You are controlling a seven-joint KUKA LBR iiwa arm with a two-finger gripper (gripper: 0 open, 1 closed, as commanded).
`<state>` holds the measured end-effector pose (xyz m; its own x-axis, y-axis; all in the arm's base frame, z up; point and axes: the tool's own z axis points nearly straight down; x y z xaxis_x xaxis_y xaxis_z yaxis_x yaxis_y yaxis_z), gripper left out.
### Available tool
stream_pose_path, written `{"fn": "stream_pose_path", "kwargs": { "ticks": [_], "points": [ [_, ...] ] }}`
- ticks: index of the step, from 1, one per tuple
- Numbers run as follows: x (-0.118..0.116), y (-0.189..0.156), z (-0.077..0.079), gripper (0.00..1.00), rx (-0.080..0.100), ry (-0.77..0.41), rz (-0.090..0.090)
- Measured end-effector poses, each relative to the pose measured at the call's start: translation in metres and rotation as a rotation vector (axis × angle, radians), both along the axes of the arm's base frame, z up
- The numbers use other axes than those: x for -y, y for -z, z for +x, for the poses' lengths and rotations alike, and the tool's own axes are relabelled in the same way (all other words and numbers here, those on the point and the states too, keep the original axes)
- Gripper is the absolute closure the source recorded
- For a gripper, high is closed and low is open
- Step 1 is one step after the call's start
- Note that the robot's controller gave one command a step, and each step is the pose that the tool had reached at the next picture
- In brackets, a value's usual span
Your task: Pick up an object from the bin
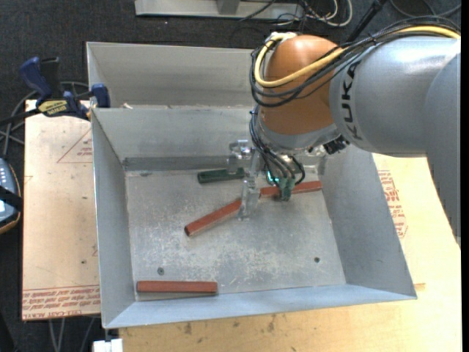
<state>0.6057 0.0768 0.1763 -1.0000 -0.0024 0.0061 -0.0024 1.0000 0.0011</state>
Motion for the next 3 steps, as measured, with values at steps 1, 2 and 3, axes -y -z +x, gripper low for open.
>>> {"fn": "stream_pose_path", "kwargs": {
  "ticks": [1,2,3],
  "points": [
    [-0.007,0.105,-0.015,0.00,-0.001,0.127,-0.001],
    [-0.007,0.100,-0.012,1.00,0.006,0.129,0.000],
    [0.001,-0.056,-0.024,1.00,0.017,0.183,0.001]
  ]
}}
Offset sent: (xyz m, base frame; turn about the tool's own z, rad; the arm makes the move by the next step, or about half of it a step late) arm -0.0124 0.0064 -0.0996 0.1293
